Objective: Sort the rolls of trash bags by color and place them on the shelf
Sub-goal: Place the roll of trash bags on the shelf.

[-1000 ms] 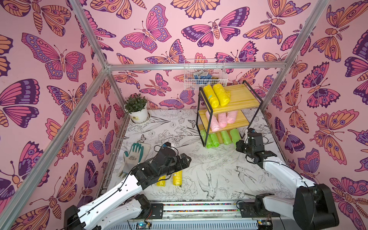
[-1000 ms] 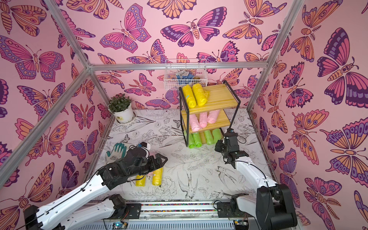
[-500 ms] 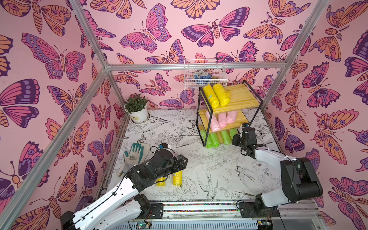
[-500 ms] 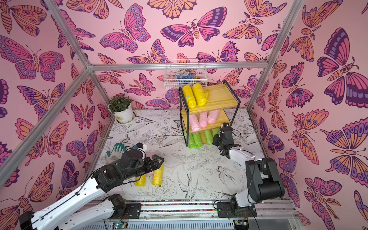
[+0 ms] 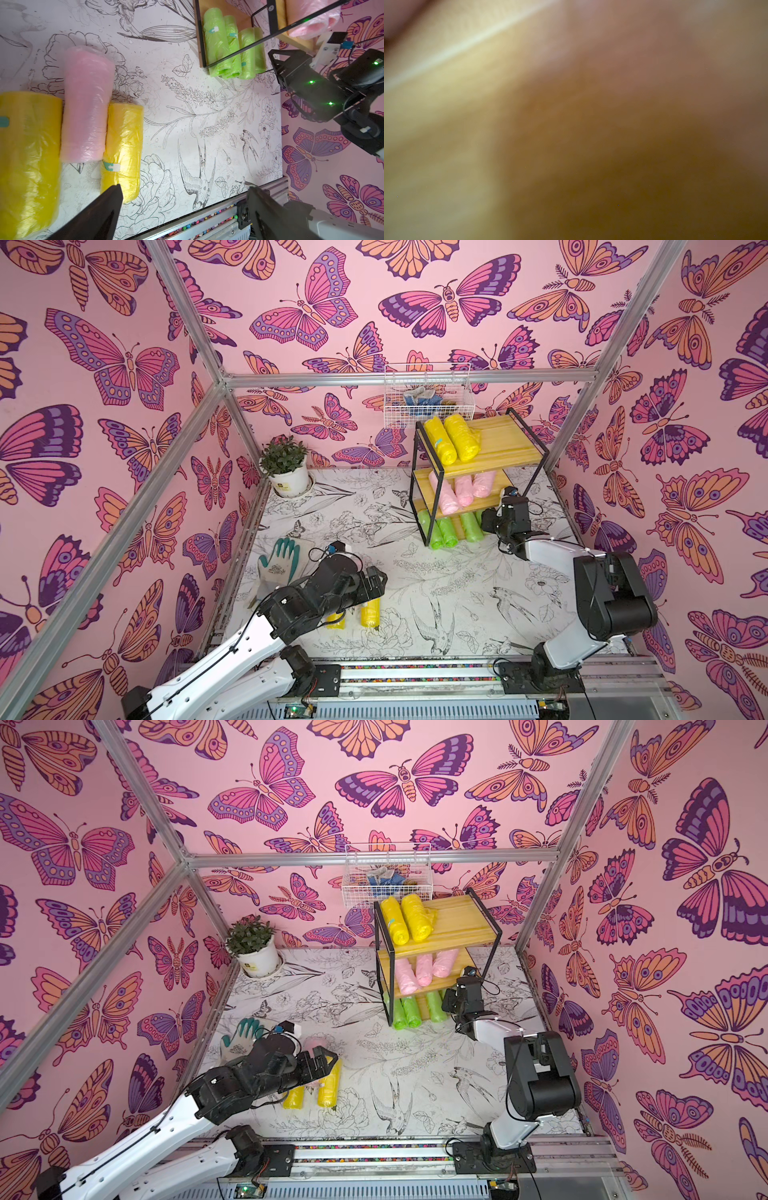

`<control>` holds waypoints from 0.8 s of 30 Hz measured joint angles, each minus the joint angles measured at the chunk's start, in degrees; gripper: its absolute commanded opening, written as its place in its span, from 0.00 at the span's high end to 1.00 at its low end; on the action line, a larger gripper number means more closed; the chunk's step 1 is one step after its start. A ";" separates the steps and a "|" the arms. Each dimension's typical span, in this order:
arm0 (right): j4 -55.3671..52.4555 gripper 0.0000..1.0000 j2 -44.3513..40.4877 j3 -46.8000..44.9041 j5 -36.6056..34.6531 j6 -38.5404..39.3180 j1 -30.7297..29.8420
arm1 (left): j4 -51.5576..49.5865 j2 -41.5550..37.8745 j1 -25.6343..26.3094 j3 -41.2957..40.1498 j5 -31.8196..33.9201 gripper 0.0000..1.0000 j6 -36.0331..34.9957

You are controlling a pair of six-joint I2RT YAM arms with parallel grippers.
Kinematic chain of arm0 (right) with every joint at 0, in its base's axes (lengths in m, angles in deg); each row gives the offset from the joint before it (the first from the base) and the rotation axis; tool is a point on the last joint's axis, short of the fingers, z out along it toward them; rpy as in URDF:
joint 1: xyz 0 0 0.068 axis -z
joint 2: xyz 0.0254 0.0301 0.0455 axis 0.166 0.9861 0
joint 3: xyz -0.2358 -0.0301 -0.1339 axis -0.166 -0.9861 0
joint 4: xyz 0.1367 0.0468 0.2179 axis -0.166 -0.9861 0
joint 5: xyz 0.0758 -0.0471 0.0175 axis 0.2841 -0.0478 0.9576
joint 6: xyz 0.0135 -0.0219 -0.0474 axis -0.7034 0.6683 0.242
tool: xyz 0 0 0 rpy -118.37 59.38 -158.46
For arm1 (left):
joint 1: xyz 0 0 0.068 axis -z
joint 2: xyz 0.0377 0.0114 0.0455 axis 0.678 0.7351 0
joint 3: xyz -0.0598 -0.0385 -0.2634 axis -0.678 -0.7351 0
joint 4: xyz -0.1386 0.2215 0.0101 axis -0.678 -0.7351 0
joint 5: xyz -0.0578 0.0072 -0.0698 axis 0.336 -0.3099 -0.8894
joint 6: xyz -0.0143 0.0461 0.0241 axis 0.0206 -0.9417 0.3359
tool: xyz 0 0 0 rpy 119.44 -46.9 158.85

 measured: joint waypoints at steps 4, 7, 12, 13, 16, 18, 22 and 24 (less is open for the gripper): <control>-0.94 0.33 -0.37 0.00 -0.55 0.02 0.09 | -1.18 3.15 -0.87 -0.22 0.37 0.00 -0.46; -1.95 0.31 -0.94 0.00 -0.57 -0.07 0.11 | -1.51 5.66 -2.03 -0.33 0.35 0.00 -1.14; -6.56 0.32 -5.27 0.00 2.19 -2.54 0.09 | -1.25 9.75 -4.87 -0.31 -0.13 0.00 -3.82; -7.56 0.32 -6.69 0.00 2.71 -3.10 0.09 | -1.01 10.73 -5.57 -0.31 -0.55 0.00 -4.44; -9.94 0.33 -12.72 -1.44 4.46 -5.03 0.09 | 0.52 14.32 -8.04 -0.31 -2.56 0.01 -6.43; -11.69 0.33 -17.49 -3.48 5.77 -6.29 0.07 | 1.75 17.20 -9.44 -0.09 -4.31 0.01 -7.65; -16.55 0.33 -27.28 -8.07 8.04 -9.16 -0.02 | 3.10 23.74 -10.78 2.23 -7.34 0.02 -9.90; -19.93 0.33 -32.50 -9.92 8.81 -10.43 -0.28 | 3.65 26.93 -10.82 4.02 -8.70 0.05 -11.15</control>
